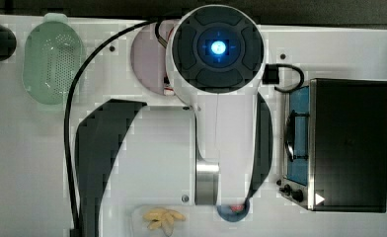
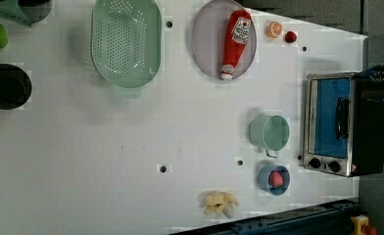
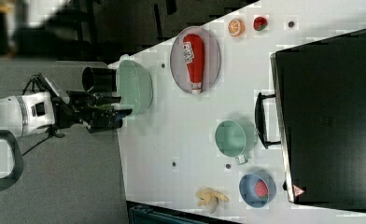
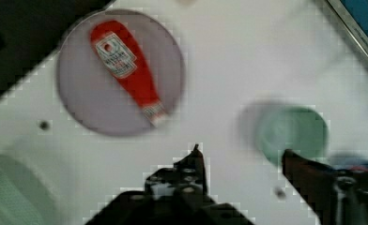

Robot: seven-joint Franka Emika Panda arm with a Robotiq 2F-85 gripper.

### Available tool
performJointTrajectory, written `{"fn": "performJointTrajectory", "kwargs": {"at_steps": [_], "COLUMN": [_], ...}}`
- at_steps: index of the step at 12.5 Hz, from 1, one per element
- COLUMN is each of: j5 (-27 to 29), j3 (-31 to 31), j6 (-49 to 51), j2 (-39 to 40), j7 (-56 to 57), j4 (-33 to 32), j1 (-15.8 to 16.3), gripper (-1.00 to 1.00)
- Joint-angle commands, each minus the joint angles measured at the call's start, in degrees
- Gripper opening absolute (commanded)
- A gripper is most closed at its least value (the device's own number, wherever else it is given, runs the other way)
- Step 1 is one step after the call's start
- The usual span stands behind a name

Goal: Drag mug right to left.

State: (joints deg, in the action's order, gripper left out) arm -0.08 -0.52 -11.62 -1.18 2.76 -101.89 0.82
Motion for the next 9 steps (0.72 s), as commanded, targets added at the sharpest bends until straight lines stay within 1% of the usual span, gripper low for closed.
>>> {"fn": "performJointTrajectory", "kwargs": {"at_steps": [1, 3, 6, 9], "j5": [0.4, 0.4, 0.5, 0.5], "j3": [-1.0, -0.9, -0.4, 0.2], "j6": [11.5, 11.5, 11.1, 6.2], "j2": [-11.5, -11.5, -11.4, -10.9], "j7": [-7.4, -7.4, -6.6, -0.8], "j4": [-3.8, -4.6, -8.2, -14.1], "j1": [-2.2, -2.2, -2.1, -1.9], "gripper": [0.59, 0.99, 1.00, 1.00]}}
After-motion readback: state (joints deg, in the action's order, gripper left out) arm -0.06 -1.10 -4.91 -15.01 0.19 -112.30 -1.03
